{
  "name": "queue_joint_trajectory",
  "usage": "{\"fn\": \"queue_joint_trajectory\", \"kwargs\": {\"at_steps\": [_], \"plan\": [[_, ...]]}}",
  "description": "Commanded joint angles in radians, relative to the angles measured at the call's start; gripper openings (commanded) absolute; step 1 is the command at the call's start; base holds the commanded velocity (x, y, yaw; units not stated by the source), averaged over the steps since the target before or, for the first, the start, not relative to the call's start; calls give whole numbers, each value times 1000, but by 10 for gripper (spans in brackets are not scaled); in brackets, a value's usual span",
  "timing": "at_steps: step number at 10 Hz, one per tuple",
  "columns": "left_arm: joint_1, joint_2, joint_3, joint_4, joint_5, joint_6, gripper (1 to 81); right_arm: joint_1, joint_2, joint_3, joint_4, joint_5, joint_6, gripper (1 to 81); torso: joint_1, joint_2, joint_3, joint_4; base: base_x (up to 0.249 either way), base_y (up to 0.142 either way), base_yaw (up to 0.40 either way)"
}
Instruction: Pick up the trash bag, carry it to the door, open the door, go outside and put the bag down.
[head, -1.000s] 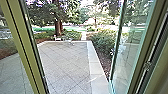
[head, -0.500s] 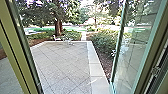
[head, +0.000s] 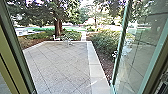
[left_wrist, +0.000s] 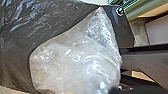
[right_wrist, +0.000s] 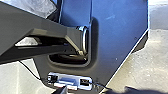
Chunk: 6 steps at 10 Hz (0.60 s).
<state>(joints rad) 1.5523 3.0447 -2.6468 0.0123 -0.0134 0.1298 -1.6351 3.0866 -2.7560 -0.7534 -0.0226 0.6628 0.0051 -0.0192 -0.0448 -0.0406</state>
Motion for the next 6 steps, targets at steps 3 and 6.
{"fn": "queue_joint_trajectory", "kwargs": {"at_steps": [3,6], "plan": [[-37,7,5,6,59,2,10,31,5,6,-11,-43,-2,811,0,1,0,0,121,0,0],[-37,7,5,6,61,2,10,34,5,6,-11,-43,-2,811,-3,-1,1,0,114,0,0]]}}
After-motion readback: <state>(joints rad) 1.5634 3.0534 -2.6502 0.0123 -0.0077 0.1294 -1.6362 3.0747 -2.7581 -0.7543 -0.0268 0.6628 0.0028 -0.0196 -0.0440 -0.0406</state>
